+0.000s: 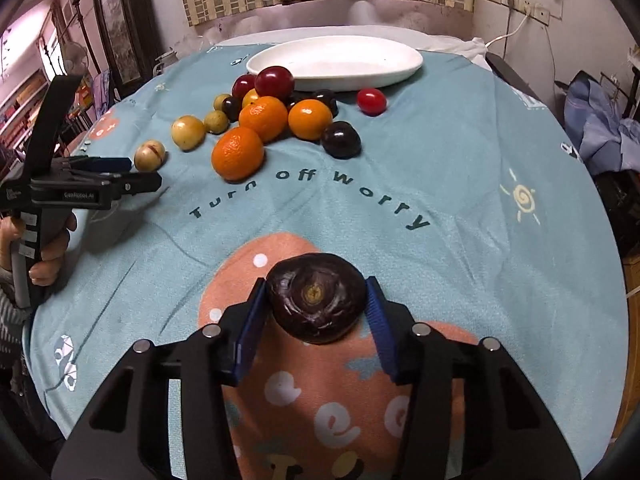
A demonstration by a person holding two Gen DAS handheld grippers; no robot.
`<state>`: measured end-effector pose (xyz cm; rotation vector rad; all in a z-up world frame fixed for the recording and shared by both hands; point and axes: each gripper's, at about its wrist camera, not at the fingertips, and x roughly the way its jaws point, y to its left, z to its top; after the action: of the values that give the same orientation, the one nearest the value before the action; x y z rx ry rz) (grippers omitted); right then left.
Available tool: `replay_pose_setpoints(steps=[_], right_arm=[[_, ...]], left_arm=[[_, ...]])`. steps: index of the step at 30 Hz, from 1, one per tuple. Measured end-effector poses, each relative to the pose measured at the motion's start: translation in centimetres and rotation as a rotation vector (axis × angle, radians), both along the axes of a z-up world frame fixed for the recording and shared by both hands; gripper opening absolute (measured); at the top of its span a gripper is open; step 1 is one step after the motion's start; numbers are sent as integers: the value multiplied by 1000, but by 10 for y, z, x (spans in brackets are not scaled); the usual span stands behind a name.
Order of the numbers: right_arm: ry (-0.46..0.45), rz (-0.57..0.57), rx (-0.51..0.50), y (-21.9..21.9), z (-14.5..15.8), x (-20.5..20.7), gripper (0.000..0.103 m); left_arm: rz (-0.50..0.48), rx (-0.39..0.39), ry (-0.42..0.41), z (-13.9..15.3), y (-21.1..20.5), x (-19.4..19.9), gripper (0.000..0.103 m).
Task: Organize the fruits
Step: 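Grasp the pale round fruit with the left tool while the right tool grasps a dark plum, then carry both fruits to the white plate and open both tools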
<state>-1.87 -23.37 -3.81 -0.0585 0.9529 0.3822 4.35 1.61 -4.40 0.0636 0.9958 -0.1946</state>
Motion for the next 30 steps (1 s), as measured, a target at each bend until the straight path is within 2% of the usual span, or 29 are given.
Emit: replay_pose_setpoints(steps=[2,3,6,7,9,11,12,15,19,23,26,30], right_arm=[[0,0,2,-1,0,2,49],[-2,-1,3,-1,-1,3,49],[-1,-2,12,-2,-1,4,49],[0,-2,14,-2,-1,4,49],[0,-3,16,-3,-1,4,49],[-2,-3,11,-2,-1,4,49],[-4,-3,6,-2,-1,3,49],[-9,-4,-1,-1,-1,3,48],[-18,-24,35,-7,7,6,48],[-80,-47,86,-12,39,22,48],[-152,-58,132,-4,74,58,48],[-182,-90,188,6,91,118,48]], left_arm=[[-2,25,-14,0,-1,-1,87],[1,25,-18,1,2,1,80],[15,-11,-15,5,14,9,67],[19,-14,-17,5,17,10,59],[15,-3,-22,6,21,13,56],[-1,9,-33,6,18,12,49],[-13,19,-39,7,15,11,42],[-28,48,-57,7,8,10,40],[-18,19,-61,12,13,10,39],[-21,4,-130,48,6,20,39],[-45,-17,-180,75,-14,42,39],[-70,-48,-211,96,-47,87,39]])
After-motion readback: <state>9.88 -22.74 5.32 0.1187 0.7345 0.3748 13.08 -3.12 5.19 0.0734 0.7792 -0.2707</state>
